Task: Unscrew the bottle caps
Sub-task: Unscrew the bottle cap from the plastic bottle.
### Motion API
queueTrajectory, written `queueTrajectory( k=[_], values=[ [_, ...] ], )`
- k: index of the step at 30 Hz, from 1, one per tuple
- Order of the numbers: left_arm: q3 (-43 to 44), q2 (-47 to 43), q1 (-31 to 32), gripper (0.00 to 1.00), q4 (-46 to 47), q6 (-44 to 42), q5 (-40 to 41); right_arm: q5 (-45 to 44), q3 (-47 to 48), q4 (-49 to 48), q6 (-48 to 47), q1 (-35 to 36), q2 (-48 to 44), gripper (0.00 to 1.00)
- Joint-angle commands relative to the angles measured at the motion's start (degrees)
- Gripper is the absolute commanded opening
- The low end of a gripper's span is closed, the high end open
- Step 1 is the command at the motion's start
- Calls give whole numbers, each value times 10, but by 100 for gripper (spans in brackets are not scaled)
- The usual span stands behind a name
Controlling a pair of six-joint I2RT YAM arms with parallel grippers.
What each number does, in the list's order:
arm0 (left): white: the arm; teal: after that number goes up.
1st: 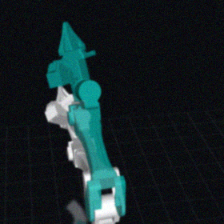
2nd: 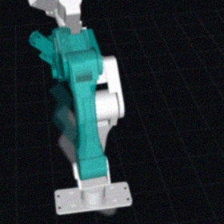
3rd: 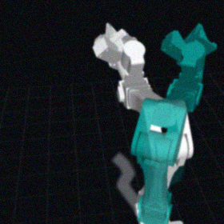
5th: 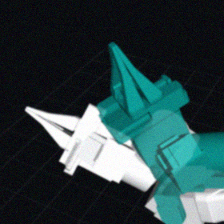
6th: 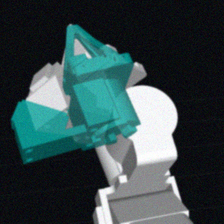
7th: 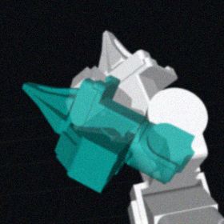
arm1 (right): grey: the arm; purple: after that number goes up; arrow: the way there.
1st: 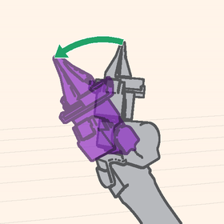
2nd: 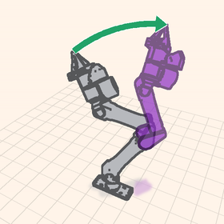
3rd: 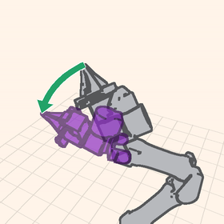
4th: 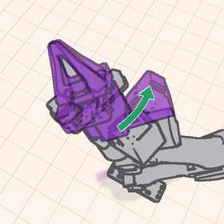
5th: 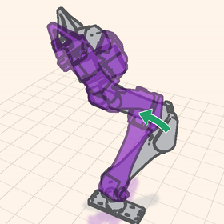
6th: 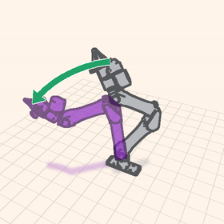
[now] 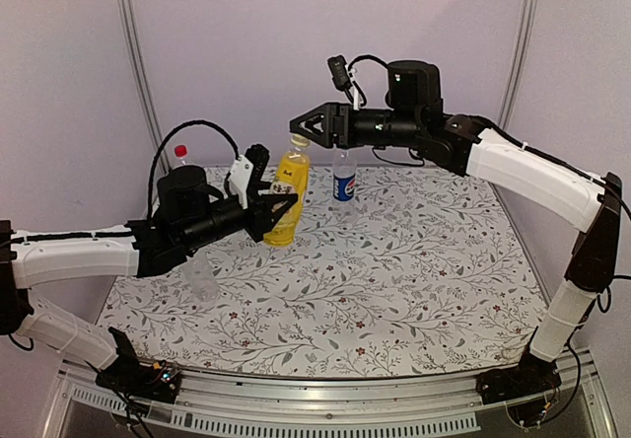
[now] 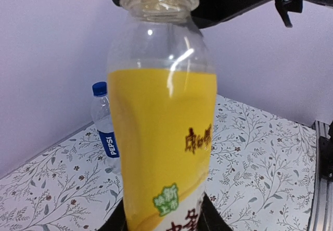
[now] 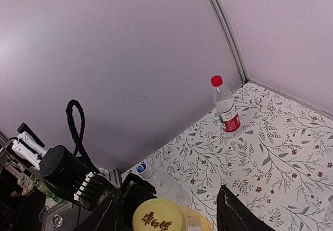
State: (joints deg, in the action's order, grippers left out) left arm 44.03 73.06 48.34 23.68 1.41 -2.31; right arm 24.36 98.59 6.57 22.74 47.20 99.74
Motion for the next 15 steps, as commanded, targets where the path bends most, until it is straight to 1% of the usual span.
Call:
queueTrajectory(
  k=[1, 6, 15],
  values=[
    [16, -13, 7, 29, -5, -11, 10, 14, 17, -2, 2, 3, 6, 55],
    [16, -13, 8, 29, -7, -11, 16, 23, 9, -9, 2, 4, 1, 44],
    [16, -10, 8, 29, -8, -12, 20, 28, 4, -9, 1, 5, 0, 43]
  ],
)
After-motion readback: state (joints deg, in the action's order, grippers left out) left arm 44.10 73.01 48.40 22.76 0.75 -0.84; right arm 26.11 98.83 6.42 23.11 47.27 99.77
